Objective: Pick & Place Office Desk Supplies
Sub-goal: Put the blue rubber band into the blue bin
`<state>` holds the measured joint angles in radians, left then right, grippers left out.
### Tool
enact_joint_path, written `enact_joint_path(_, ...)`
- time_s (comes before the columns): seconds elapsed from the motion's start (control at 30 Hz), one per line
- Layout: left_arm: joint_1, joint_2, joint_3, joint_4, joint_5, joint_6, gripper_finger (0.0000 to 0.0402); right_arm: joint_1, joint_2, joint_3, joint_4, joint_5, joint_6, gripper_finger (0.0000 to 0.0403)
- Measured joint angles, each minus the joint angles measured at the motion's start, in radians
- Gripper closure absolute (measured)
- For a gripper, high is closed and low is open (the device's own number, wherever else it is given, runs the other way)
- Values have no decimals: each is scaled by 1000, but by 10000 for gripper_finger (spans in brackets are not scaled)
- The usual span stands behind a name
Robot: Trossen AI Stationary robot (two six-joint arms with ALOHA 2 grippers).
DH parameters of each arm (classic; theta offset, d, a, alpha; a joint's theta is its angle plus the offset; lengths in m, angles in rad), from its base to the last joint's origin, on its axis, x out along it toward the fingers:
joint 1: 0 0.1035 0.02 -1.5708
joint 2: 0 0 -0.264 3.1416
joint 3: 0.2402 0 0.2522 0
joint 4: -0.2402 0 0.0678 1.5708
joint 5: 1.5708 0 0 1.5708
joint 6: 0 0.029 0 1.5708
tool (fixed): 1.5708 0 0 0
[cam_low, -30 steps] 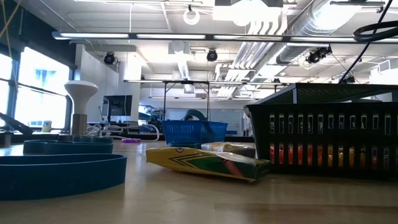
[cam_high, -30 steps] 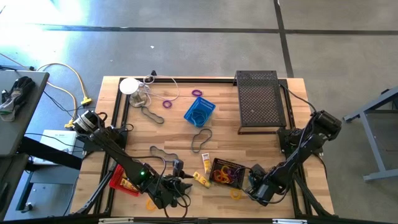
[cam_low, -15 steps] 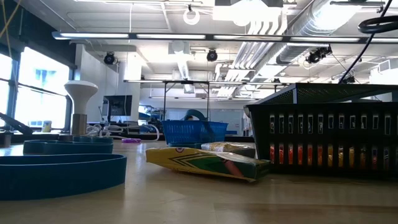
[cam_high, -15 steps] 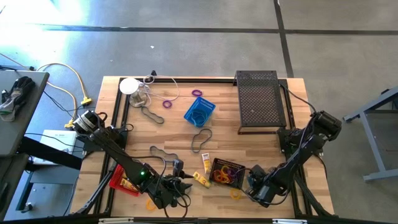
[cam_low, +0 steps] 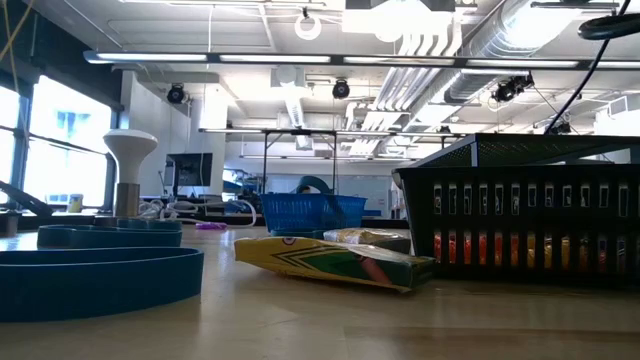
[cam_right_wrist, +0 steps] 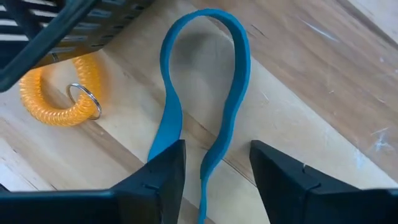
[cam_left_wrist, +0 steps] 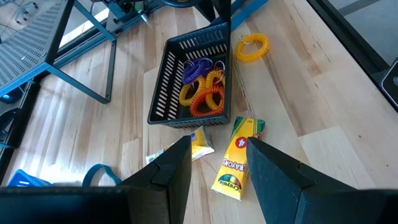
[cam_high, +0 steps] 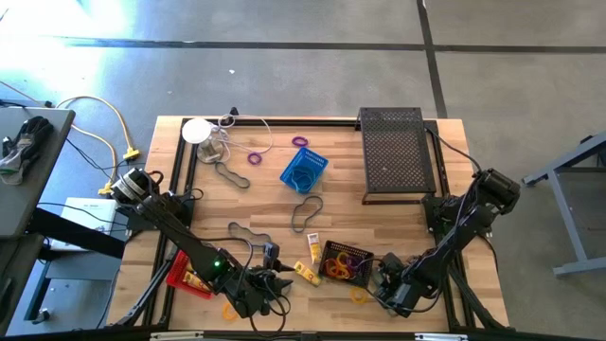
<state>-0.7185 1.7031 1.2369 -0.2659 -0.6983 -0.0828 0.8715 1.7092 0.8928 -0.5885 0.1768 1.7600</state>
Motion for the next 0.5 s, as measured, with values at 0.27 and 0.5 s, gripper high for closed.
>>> enact_joint_path(0.27, 0, 0, 0, 0, 0, 0, 255, 0, 0, -2, -8, 1, -12, 315)
enact_joint_path(0.5, 0, 0, 0, 0, 0, 0, 255, -1, 2, -2, 0, 23, -49, 396)
